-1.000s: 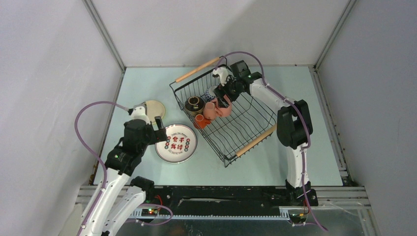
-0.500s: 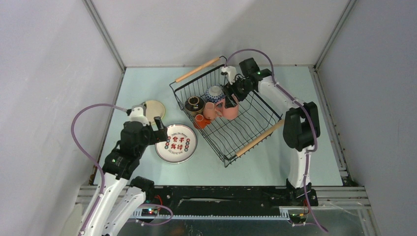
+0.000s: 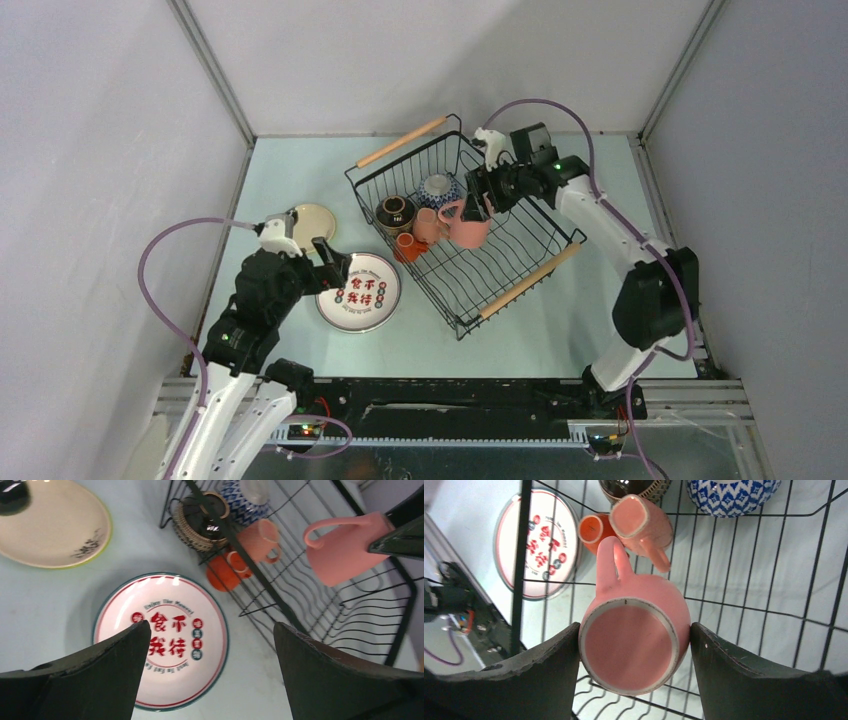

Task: Unload the mixed dishes from the dish rack
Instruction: Pick up the cup from the dish rack.

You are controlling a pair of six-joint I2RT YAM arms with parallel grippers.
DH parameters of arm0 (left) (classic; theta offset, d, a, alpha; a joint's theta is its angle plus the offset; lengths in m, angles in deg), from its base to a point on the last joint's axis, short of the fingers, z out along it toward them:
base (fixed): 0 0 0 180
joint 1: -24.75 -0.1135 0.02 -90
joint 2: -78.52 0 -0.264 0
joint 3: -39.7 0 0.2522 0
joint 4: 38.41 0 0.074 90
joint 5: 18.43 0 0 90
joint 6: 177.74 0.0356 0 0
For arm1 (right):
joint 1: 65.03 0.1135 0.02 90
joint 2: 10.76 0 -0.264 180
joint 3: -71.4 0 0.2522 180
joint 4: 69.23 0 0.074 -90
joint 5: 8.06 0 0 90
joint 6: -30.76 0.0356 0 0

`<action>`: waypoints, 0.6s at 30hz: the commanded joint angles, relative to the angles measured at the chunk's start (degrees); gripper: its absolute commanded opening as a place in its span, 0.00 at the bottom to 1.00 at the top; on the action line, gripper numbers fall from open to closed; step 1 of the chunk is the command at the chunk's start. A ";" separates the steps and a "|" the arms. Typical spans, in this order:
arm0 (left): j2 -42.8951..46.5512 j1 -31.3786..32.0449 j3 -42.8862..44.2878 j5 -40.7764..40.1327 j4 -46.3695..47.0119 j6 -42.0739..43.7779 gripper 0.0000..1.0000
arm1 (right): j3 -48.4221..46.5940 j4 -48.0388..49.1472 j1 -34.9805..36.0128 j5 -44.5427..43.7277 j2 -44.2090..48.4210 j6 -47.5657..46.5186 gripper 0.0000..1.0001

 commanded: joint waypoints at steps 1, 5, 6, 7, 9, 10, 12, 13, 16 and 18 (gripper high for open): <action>0.59 0.13 1.55 7.52 6.02 -4.93 1.00 | 2.28 11.67 -0.32 5.16 7.81 12.31 0.03; 0.63 0.12 0.65 12.42 10.40 -8.46 0.99 | 5.39 17.06 -0.11 6.66 12.45 20.36 0.03; 0.64 0.13 0.43 13.10 12.44 -9.77 1.00 | 6.03 18.21 -0.06 6.78 13.71 21.72 0.03; 0.65 0.06 -0.05 14.40 14.51 -10.98 1.00 | 6.36 18.82 -0.08 6.93 14.25 24.45 0.03; 0.45 0.04 -0.71 16.14 17.79 -12.66 1.00 | 7.85 21.28 0.05 7.01 16.08 28.73 0.03; 0.27 0.04 -0.87 16.54 18.78 -13.15 0.99 | 9.37 23.93 0.11 7.13 17.60 30.21 0.03; -0.11 0.06 -1.28 17.94 21.66 -14.65 1.00 | 11.85 28.33 0.32 7.51 19.65 34.74 0.03; -0.30 0.09 -1.47 18.64 23.60 -15.80 1.00 | 12.65 29.68 0.63 7.66 20.26 37.57 0.03; -1.44 0.17 -2.11 20.21 27.78 -18.46 0.99 | 14.91 35.10 1.64 9.08 22.25 42.89 0.03; -2.17 0.22 -2.50 21.34 30.80 -20.54 1.00 | 15.09 37.33 2.83 8.88 22.81 44.56 0.04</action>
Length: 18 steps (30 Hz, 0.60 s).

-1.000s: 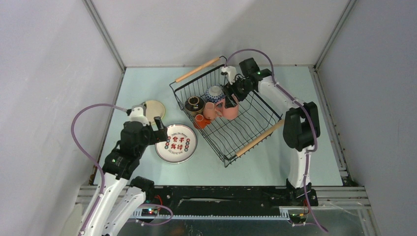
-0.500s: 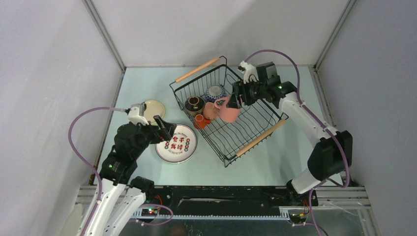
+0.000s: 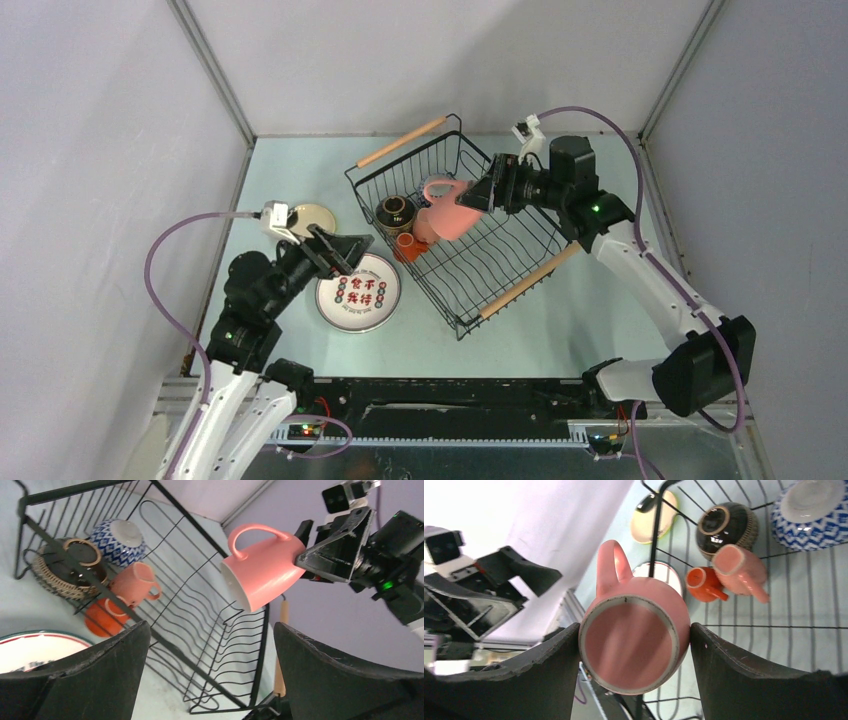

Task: Unload the mixed dishes from the dish rack
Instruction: Pick up the cup from the dish rack, then place the cup at the center of the board.

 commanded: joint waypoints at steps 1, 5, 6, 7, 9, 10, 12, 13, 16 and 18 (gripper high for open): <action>-1.64 0.33 -0.96 4.81 11.70 -6.68 0.99 | -0.37 14.17 2.95 2.86 3.42 9.93 0.04; -2.59 1.00 -1.98 5.38 17.85 -9.94 1.00 | 2.18 19.53 5.24 1.78 4.55 14.72 0.03; -2.96 1.09 -2.42 5.67 18.85 -10.57 0.99 | 2.76 22.68 5.84 1.60 4.67 17.02 0.03; -3.30 1.49 -2.60 5.79 20.86 -11.58 0.99 | 3.94 24.19 6.10 1.43 4.77 18.12 0.03; -3.77 2.12 -3.08 5.84 23.36 -12.68 0.99 | 5.47 29.72 6.96 0.78 4.75 21.30 0.03; -3.91 2.67 -3.36 5.72 23.98 -12.95 0.98 | 5.94 31.09 7.56 0.39 4.60 23.19 0.03; -4.34 3.42 -3.77 5.26 26.43 -13.69 0.97 | 7.13 34.81 8.52 0.04 4.12 25.70 0.03; -4.61 3.67 -3.89 5.06 26.88 -13.85 0.97 | 7.67 37.05 8.84 0.03 3.60 27.28 0.03; -5.48 4.69 -4.29 4.58 29.01 -15.11 0.96 | 7.94 40.25 10.49 0.33 1.98 29.32 0.03; -6.38 5.43 -4.42 4.66 30.64 -16.12 0.94 | 8.43 42.03 11.60 -0.07 1.22 30.36 0.03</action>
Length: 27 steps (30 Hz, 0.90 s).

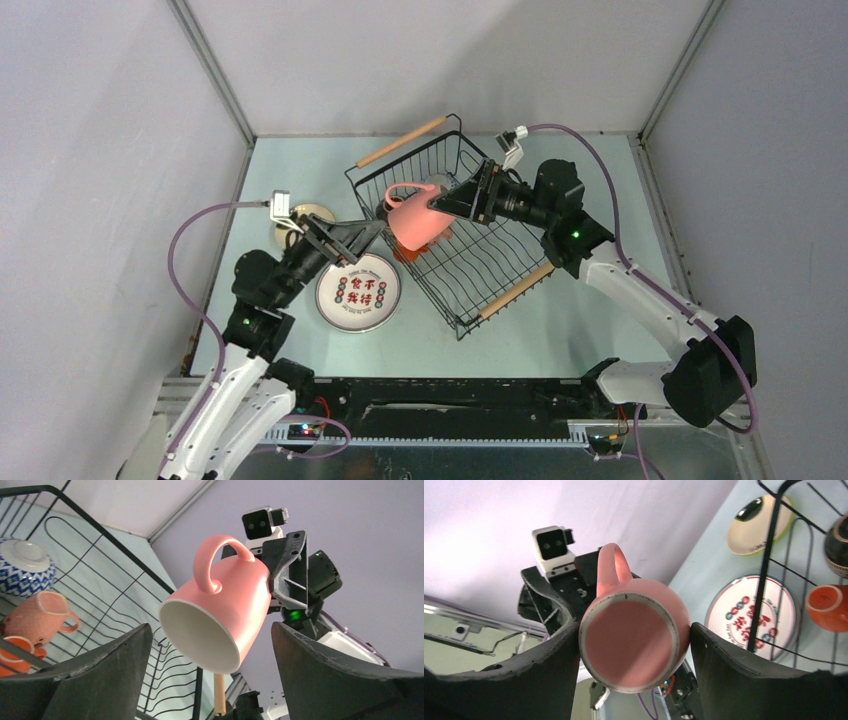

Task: Unload the mixed dishes from the dish rack
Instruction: Place the cup at the center of the board.

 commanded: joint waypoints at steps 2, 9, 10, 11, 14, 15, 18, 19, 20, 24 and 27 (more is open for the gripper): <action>-2.13 2.24 -0.36 0.58 8.48 -3.80 0.92 | -0.17 16.27 2.85 -1.16 -1.15 7.19 0.03; -2.42 4.06 -2.04 -0.56 13.41 -6.90 0.82 | 0.77 21.70 4.98 -2.39 -3.82 10.36 0.04; -2.26 4.16 -2.29 -0.57 14.57 -7.84 0.78 | 0.78 22.26 5.11 -2.40 -4.46 10.61 0.04; -2.17 4.18 -2.80 -0.61 15.20 -8.32 0.75 | 0.80 22.50 5.43 -2.41 -4.81 10.89 0.04; -1.19 4.26 -3.67 -1.35 16.79 -9.82 0.54 | 0.73 23.83 5.92 -2.33 -6.21 11.77 0.06; -0.89 4.28 -3.96 -1.97 16.82 -9.93 0.49 | 0.77 24.08 6.09 -2.33 -6.70 11.93 0.06; 0.81 4.20 -4.27 -3.70 15.76 -9.87 0.22 | 0.76 24.44 6.28 -2.28 -7.46 12.13 0.09; 1.12 4.20 -4.24 -3.98 14.76 -9.51 0.12 | 0.76 24.43 6.29 -2.22 -7.76 12.07 0.11; 1.81 4.24 -4.18 -4.88 14.24 -9.29 0.07 | 0.78 24.15 6.30 -2.23 -7.83 11.83 0.15; 3.98 4.20 -3.03 -6.98 9.95 -6.85 0.00 | 0.81 21.85 6.24 -2.85 -7.63 9.92 0.38; 5.71 4.19 -1.74 -8.84 4.83 -3.56 0.00 | 0.77 18.26 6.00 -3.66 -6.48 7.80 0.57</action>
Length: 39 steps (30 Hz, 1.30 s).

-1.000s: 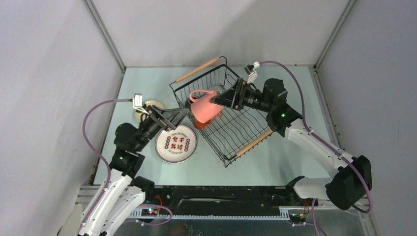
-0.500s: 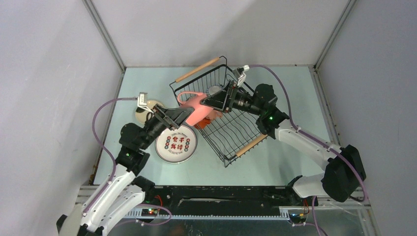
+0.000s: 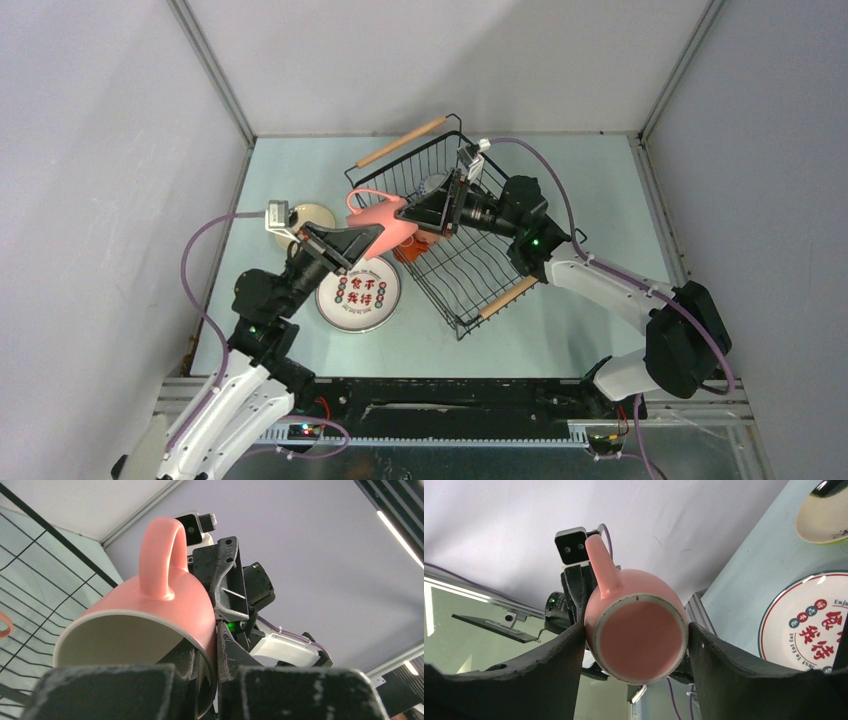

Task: Unload the mixed dishes from the dish rack
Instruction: Place the cup at the center of the board.

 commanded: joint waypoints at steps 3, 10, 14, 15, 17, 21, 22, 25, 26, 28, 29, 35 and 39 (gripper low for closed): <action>2.84 -0.22 5.42 -8.41 -12.64 11.05 0.00 | -1.38 -2.63 -1.47 -3.39 3.72 -5.67 0.68; 3.32 -0.22 11.59 -15.13 -27.64 19.14 0.00 | -1.42 -15.79 -5.71 -4.99 8.17 -11.15 0.90; 3.32 -0.22 15.69 -21.69 -37.01 23.91 0.00 | -1.40 -23.19 -9.44 -5.32 11.61 -15.55 0.99; 3.22 -0.22 16.84 -22.92 -40.13 25.26 0.00 | -1.45 -25.45 -9.98 -5.61 13.00 -17.85 0.99; 2.75 -0.29 18.24 -28.27 -44.58 26.83 0.00 | -1.46 -28.86 -11.95 -6.57 15.25 -21.25 1.00; 0.38 -0.69 21.09 -34.69 -52.39 30.21 0.00 | -2.14 -36.85 -14.15 -10.61 19.59 -28.32 1.00; -0.99 -1.33 21.97 -35.66 -54.89 30.93 0.00 | -2.99 -38.34 -14.27 -11.50 20.82 -29.72 1.00; -4.20 -4.01 23.24 -36.34 -59.15 31.62 0.00 | -4.58 -45.51 -14.57 -16.63 22.95 -36.50 0.99; -5.89 -6.29 23.45 -35.78 -60.65 31.54 0.00 | -5.05 -47.69 -14.57 -17.59 23.94 -37.68 1.00; -8.75 -10.21 23.40 -33.65 -62.61 31.32 0.00 | -5.61 -50.61 -14.63 -20.42 25.18 -41.27 1.00; -9.68 -11.54 23.33 -32.39 -63.11 31.27 0.00 | -5.73 -51.46 -14.67 -22.12 25.88 -42.00 1.00; -17.59 -20.75 21.83 -30.12 -65.04 32.75 0.00 | -7.22 -58.53 -14.65 -27.99 27.61 -47.93 1.00; -22.43 -24.59 20.72 -30.18 -64.20 34.34 0.00 | -7.48 -60.67 -14.66 -30.73 28.83 -51.10 0.99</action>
